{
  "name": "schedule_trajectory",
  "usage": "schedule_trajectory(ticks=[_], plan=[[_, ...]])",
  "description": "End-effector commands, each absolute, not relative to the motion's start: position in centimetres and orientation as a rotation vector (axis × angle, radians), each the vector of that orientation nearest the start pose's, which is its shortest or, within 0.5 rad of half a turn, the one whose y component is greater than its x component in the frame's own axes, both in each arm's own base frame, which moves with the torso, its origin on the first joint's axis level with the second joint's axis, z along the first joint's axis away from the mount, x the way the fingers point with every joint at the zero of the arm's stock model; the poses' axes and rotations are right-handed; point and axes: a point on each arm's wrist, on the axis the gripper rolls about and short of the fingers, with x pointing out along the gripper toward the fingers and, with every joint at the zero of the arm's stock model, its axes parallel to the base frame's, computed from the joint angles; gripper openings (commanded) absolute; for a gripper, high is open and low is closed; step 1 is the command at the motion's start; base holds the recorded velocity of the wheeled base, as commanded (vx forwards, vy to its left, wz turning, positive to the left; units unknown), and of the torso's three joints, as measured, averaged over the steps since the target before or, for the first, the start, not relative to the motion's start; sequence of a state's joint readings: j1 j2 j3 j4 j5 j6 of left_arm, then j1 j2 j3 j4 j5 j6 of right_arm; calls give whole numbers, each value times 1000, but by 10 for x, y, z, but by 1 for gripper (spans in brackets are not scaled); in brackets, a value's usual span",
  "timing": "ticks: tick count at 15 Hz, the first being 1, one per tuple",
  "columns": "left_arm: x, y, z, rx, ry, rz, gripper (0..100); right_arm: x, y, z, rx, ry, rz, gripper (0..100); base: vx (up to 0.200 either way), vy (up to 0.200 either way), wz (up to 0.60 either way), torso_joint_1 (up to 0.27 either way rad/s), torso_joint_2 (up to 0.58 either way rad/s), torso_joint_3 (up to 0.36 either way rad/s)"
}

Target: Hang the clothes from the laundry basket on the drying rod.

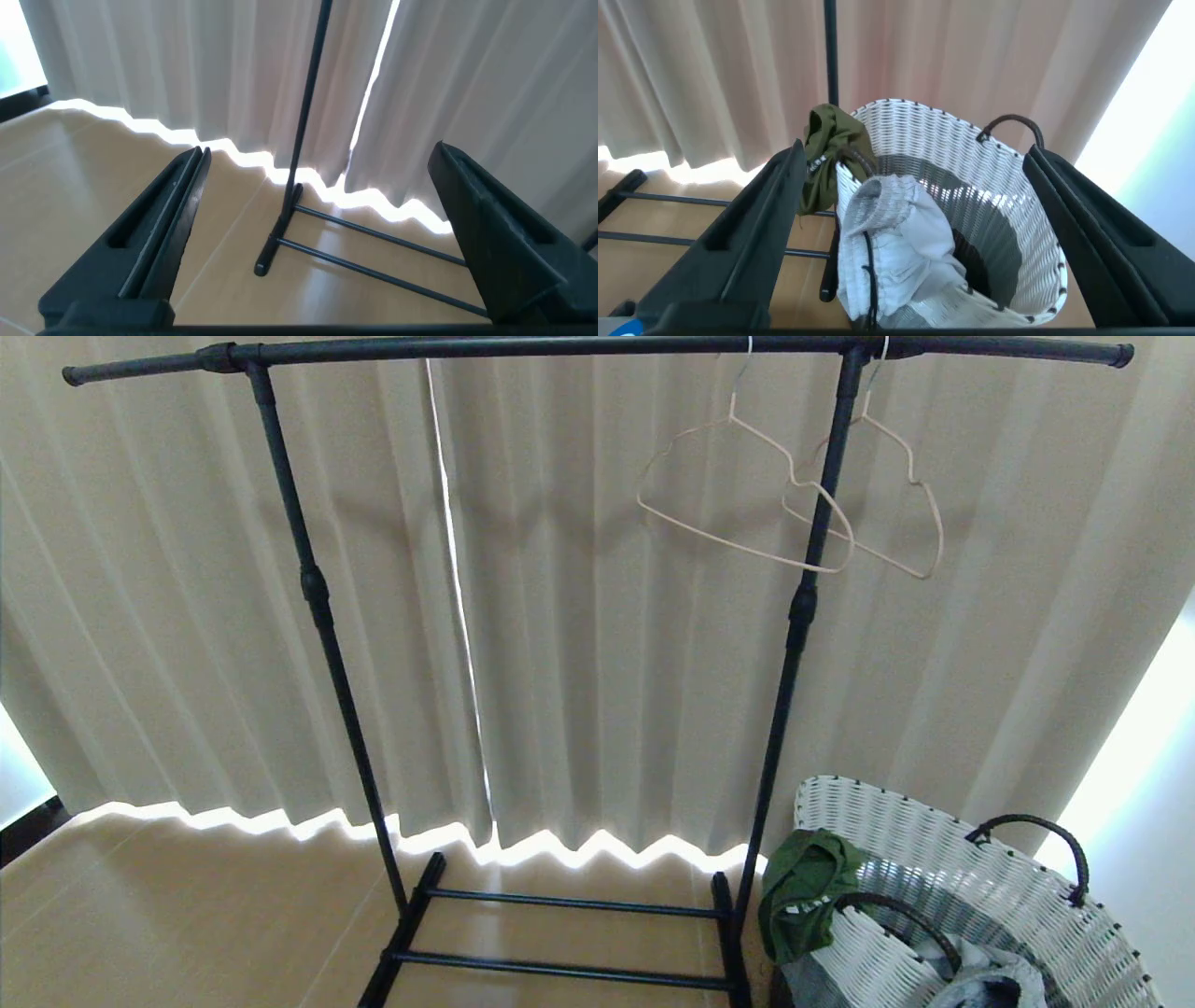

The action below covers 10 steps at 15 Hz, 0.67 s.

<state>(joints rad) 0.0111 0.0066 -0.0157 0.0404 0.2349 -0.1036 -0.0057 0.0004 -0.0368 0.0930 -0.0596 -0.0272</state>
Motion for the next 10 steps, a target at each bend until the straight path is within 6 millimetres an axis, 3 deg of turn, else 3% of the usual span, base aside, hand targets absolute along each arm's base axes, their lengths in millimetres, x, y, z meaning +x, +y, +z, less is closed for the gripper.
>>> schedule_trajectory(ticks=[1, 6, 10], plan=[[-24, 5, 76, -100, 19, 247, 100, -26, -1, 76, -29, 59, -64, 100, 0, 0, 0, 0, 0, 0], [-24, 5, 76, -97, 21, 247, 100, -26, -1, 76, -29, 58, -64, 100, 0, 0, 0, 0, 0, 0], [-24, 5, 76, -91, 24, 245, 100, -26, -1, 76, -29, 58, -64, 100, 200, 0, 0, 0, -1, 2]])
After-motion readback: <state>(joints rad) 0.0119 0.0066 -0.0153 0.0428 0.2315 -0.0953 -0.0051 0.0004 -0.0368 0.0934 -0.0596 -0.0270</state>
